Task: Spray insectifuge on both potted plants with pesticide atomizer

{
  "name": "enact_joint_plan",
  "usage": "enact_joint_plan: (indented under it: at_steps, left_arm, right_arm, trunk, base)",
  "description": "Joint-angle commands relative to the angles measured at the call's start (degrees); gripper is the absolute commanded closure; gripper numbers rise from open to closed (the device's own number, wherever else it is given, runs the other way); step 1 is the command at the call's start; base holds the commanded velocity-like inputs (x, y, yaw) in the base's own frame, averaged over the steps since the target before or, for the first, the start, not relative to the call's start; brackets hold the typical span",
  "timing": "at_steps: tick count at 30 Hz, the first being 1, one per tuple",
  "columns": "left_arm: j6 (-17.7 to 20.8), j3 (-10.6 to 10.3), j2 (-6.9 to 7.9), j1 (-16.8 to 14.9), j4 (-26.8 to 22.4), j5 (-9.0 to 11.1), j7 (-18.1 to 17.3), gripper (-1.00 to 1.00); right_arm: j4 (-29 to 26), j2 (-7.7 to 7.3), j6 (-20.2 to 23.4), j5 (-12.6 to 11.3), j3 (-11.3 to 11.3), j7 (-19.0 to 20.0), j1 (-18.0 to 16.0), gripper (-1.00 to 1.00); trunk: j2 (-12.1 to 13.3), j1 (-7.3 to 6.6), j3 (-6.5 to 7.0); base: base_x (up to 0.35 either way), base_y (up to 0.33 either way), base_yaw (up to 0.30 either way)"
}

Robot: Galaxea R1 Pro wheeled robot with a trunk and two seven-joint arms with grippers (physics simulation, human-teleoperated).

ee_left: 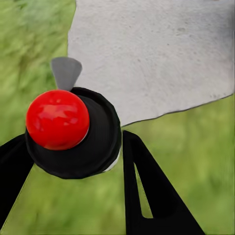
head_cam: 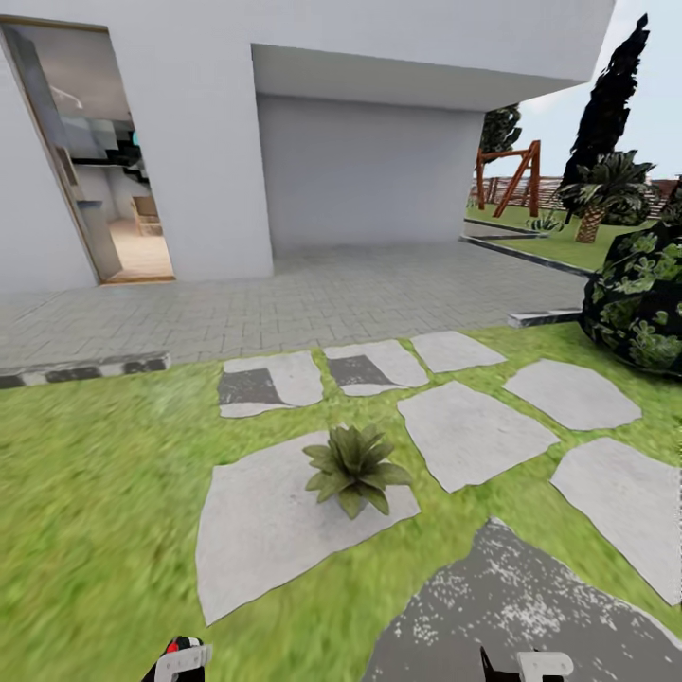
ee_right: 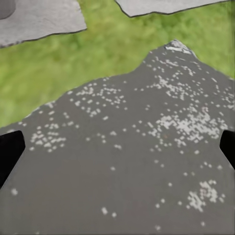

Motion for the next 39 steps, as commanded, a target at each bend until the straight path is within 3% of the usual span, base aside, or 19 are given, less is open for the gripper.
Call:
enact_joint_plan:
  at_steps: [1, 10, 28, 39]
  left_arm:
    - [-0.17, -0.01, 0.00, -0.02, 0.03, 0.06, 0.08, 1.00]
    - [-0.17, 0.05, 0.00, -0.02, 0.01, 0.06, 0.06, 1.00]
    - [-0.17, -0.03, 0.00, -0.02, 0.01, 0.06, 0.06, 1.00]
    - [-0.18, -0.03, 0.00, -0.02, 0.01, 0.06, 0.06, 1.00]
  right_arm:
    - [0.07, 0.00, -0.18, 0.15, -0.05, -0.18, -0.05, -1.00]
    - [0.07, 0.00, -0.18, 0.15, -0.05, -0.18, -0.05, -1.00]
    - [0.07, 0.00, -0.18, 0.15, -0.05, -0.18, -0.05, -1.00]
    - [0.07, 0.00, -0.18, 0.15, -0.05, -0.18, -0.05, -1.00]
  trunk:
    - [-0.02, 0.02, -0.01]
    - [-0.02, 0.02, 0.27]
    - [-0.02, 0.02, 0.30]
    - [-0.02, 0.02, 0.86]
  base:
    - [0.243, 0.217, -0.231]
    - [0.243, 0.226, -0.201]
    - [0.243, 0.231, -0.012]
    - [0.217, 0.212, -0.166]
